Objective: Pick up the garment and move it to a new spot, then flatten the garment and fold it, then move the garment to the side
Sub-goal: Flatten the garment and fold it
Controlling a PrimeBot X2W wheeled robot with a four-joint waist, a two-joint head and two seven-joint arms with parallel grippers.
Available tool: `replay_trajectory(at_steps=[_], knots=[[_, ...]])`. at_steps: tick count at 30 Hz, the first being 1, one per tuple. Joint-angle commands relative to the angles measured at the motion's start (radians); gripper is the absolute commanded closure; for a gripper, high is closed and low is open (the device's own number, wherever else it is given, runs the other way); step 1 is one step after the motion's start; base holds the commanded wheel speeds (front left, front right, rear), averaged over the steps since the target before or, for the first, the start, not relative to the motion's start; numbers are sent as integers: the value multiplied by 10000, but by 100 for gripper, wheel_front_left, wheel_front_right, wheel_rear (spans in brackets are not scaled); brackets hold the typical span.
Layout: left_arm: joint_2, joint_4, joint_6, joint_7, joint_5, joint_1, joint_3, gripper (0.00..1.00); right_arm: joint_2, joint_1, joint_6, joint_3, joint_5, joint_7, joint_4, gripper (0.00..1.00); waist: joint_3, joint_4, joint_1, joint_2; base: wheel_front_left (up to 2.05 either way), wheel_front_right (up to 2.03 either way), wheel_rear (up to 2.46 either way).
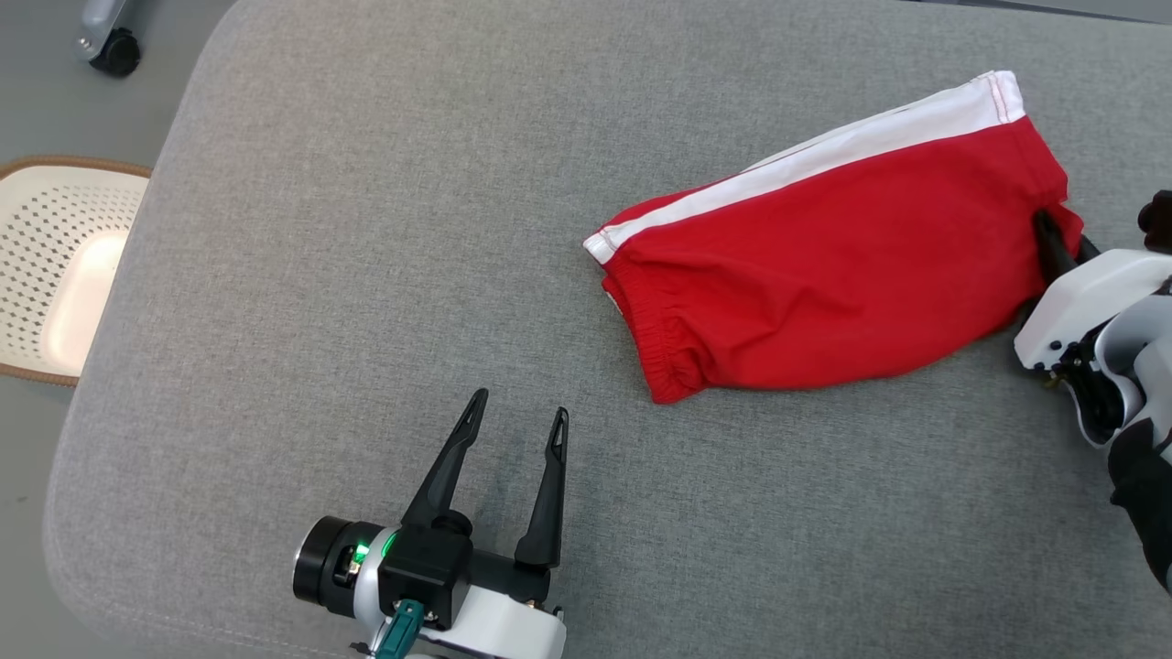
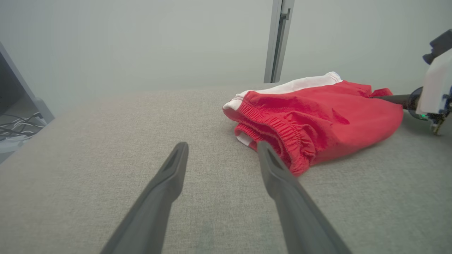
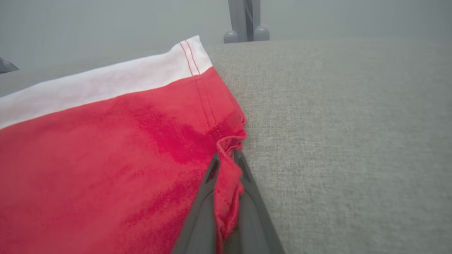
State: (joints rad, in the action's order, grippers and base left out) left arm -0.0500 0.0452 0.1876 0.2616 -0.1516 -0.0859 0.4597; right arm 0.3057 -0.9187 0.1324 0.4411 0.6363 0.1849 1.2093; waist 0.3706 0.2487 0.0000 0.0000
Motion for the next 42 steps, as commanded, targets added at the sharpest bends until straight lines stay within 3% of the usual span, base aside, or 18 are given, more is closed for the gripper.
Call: replay_trajectory(at_steps=[1, 15, 22, 30, 42], knots=[[-21, 33, 15, 38, -49, -60, -35, 0, -5, 397, -29, 99, 165, 69, 110, 100, -109, -109, 0, 0, 0, 0, 0], [-25, 86, -162, 38, 111, 159, -345, 0, -37, 1610, -20, 461, 970, 820, -1167, 100, -849, -1292, 0, 0, 0, 0, 0], [-27, 74, -245, 37, 230, 368, -567, 0, 129, 2886, -20, -615, 673, 822, -2706, 100, -1218, -2013, 0, 0, 0, 0, 0], [-27, 104, -371, 37, 276, 562, -747, 0, -96, 4134, -20, -1637, -74, 823, -3612, 100, -1625, -2779, 0, 0, 0, 0, 0], [-28, 273, -489, 37, 0, 591, -603, 0, -463, 4406, -19, -2033, -828, 825, -4476, 100, -2117, -2671, 0, 0, 0, 0, 0]])
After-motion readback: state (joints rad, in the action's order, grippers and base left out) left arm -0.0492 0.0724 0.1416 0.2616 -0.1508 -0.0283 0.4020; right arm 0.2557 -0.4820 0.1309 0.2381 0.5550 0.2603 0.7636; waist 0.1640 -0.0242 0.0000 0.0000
